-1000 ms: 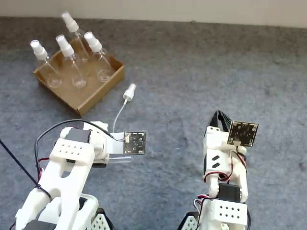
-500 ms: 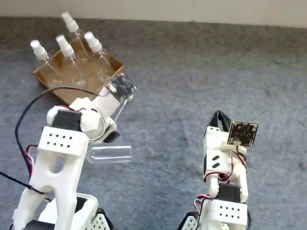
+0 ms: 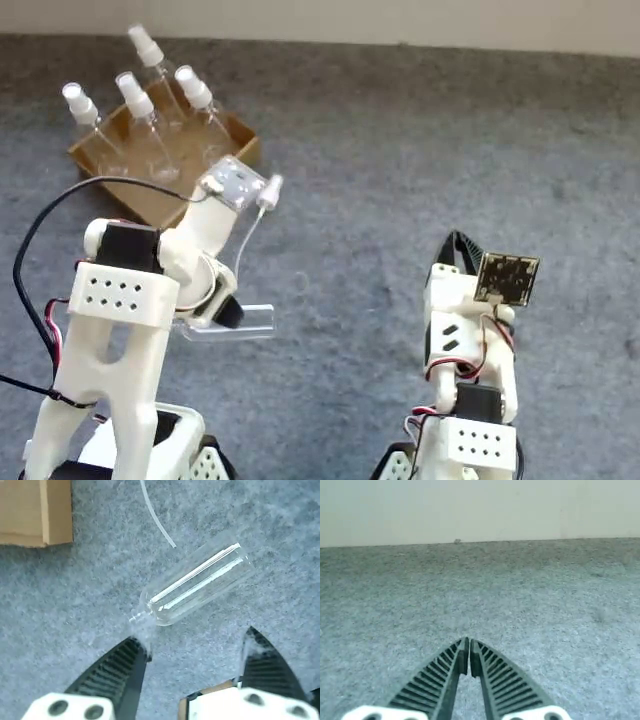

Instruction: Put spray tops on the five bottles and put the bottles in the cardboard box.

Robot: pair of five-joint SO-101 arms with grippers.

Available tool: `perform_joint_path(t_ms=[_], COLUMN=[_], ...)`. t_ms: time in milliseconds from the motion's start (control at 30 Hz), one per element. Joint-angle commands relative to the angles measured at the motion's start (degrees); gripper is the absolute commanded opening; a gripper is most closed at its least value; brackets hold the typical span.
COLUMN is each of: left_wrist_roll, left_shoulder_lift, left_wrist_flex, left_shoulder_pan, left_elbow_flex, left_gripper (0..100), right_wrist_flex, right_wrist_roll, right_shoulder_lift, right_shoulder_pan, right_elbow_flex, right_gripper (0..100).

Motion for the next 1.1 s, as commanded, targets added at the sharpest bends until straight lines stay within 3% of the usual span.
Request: perform_joint_path(t_ms=[0,200,667,1067], left_wrist_roll=[17.32,42.99,53.27,57.93], left_shoulder_lift=[-1.19,-1.10,-0.40,25.19], left_wrist_flex=[0.62,0.79,6.15,6.77], left_shoulder_pan=[-0.22,-0.48,-0.48,-0.22], left_elbow_flex=[-1.63,-1.19,-10.77,-20.70], left_gripper=[24,25,25,25], right_wrist_flex=[0.31,0.75,1.36,1.36], right_wrist_roll=[0.35,0.35,0.35,0.35], right_shoulder_lift=[-0.13,-0.13,-0.22,-0.22], right_shoulder_pan=[0.31,-0.84,-0.84,-0.84], right_elbow_flex=[10.15,10.15,10.15,10.15], right_gripper=[0.8,0.8,0.8,0.8])
